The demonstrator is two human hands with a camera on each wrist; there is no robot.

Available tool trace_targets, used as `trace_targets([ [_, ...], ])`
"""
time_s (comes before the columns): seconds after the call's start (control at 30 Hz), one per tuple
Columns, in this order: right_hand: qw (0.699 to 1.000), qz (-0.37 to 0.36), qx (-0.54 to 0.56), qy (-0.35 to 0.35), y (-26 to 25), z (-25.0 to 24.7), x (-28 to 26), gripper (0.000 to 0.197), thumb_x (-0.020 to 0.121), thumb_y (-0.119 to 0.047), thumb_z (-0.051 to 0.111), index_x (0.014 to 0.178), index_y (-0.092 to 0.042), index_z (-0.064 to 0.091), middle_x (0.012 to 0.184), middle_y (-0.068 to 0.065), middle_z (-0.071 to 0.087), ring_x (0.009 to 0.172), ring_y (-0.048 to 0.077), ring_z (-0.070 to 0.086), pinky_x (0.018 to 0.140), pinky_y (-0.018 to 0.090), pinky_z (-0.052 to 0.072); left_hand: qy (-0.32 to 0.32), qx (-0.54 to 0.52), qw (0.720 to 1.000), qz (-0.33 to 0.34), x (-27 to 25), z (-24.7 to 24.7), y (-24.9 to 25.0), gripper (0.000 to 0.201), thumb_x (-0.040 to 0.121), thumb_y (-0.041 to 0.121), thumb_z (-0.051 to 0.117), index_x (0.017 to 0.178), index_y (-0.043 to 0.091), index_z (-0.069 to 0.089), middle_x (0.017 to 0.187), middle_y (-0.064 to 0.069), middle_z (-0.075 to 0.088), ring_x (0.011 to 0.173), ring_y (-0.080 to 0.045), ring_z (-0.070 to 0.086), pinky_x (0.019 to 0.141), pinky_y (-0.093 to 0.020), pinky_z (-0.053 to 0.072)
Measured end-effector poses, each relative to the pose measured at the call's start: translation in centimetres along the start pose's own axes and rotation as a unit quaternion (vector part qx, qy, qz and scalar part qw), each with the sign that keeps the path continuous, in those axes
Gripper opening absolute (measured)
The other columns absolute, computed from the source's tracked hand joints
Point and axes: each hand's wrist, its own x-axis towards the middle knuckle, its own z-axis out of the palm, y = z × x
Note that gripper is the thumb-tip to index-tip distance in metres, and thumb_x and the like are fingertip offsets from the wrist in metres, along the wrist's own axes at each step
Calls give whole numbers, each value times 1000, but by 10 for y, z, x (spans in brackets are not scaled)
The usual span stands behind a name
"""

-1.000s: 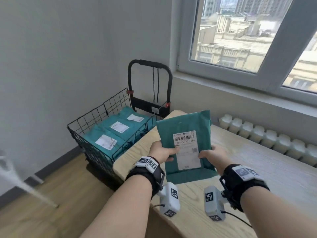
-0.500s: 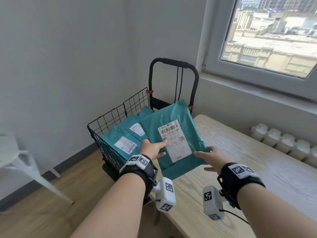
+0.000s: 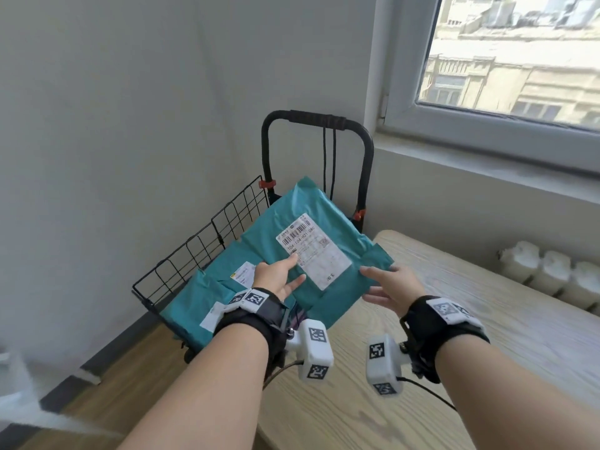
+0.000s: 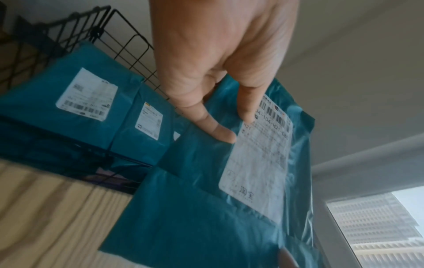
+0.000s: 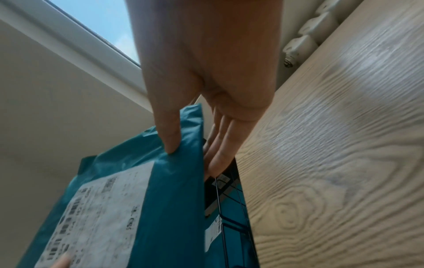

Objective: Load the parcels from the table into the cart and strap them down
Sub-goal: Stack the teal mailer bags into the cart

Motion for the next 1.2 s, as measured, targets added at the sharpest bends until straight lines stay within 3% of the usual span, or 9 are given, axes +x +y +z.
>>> trace_targets([
  [0.13, 994, 30, -57, -83, -4, 14, 10, 25, 93, -11, 62, 118, -9, 60, 104, 9, 72, 89, 24, 72, 75, 34, 60, 23, -40, 998, -34, 26, 4, 4, 58, 85, 4, 70, 136, -4, 42, 134, -17, 50, 97, -27, 62, 52, -27, 56],
  [0.37, 1000, 17, 6, 6, -28, 37, 45, 32, 98, 2, 45, 128, -5, 51, 117, 16, 62, 98, 30, 66, 52, 28, 58, -16, -18, 997, -69, 62, 19, 15, 44, 90, 0, 63, 130, -6, 48, 131, -21, 51, 95, -29, 59, 50, -27, 56],
  [0.47, 997, -24, 9, 75, -35, 44, 66, 39, 94, 8, 46, 132, 2, 46, 130, 25, 54, 114, 40, 59, 62, 30, 61, -31, 32, 995, -93, 88, 20, 18, 24, 94, 1, 56, 116, -8, 52, 106, -20, 61, 83, -28, 61, 47, -29, 56],
  [0.57, 989, -30, 33, 141, -45, 50, 87, 30, 94, 10, 47, 119, -6, 53, 120, 15, 59, 103, 32, 62, 82, 44, 58, -39, 78, 990, -114, 121, 15, 19, 14, 97, 2, 49, 110, -2, 51, 87, -14, 59, 81, -26, 63, 62, -34, 53],
  [0.7, 981, -21, 20, 191, -49, 72, 128, 26, 92, 11, 50, 111, -7, 53, 116, 13, 60, 96, 31, 63, 76, 39, 58, -40, 131, 982, -130, 176, 1, 29, 8, 96, 1, 48, 102, -2, 53, 81, -10, 57, 80, -23, 61, 67, -34, 50],
  [0.8, 976, -9, -17, 215, -48, 103, 164, 30, 92, 11, 51, 118, -3, 52, 120, 14, 58, 87, 26, 63, 55, 25, 57, -29, 186, 974, -125, 226, -17, 45, 18, 94, -4, 47, 79, 2, 54, 72, -10, 54, 68, -19, 56, 59, -30, 46],
  [0.97, 970, 22, -69, 234, -37, 159, 234, 22, 90, 6, 48, 107, -6, 54, 124, 25, 57, 106, 39, 62, 75, 43, 60, -16, 309, 949, -57, 311, -44, 70, 33, 85, -2, 54, 62, 19, 42, 72, -13, 48, 65, -25, 49, 70, -32, 45],
  [1.1, 965, 63, -44, 252, -24, 190, 288, 24, 91, 7, 44, 98, -13, 56, 115, 15, 61, 100, 38, 62, 73, 48, 60, -24, 383, 923, -22, 360, -56, 78, 15, 80, 7, 62, 90, 18, 60, 94, -12, 60, 87, -31, 59, 86, -36, 51],
  [1.2, 956, 98, -89, 263, -8, 197, 312, 26, 88, 5, 46, 100, -15, 57, 110, 13, 64, 103, 39, 62, 83, 52, 57, -71, 447, 892, -10, 388, -59, 70, 46, 85, 13, 62, 130, 14, 56, 128, -3, 59, 117, -26, 57, 101, -39, 46],
])
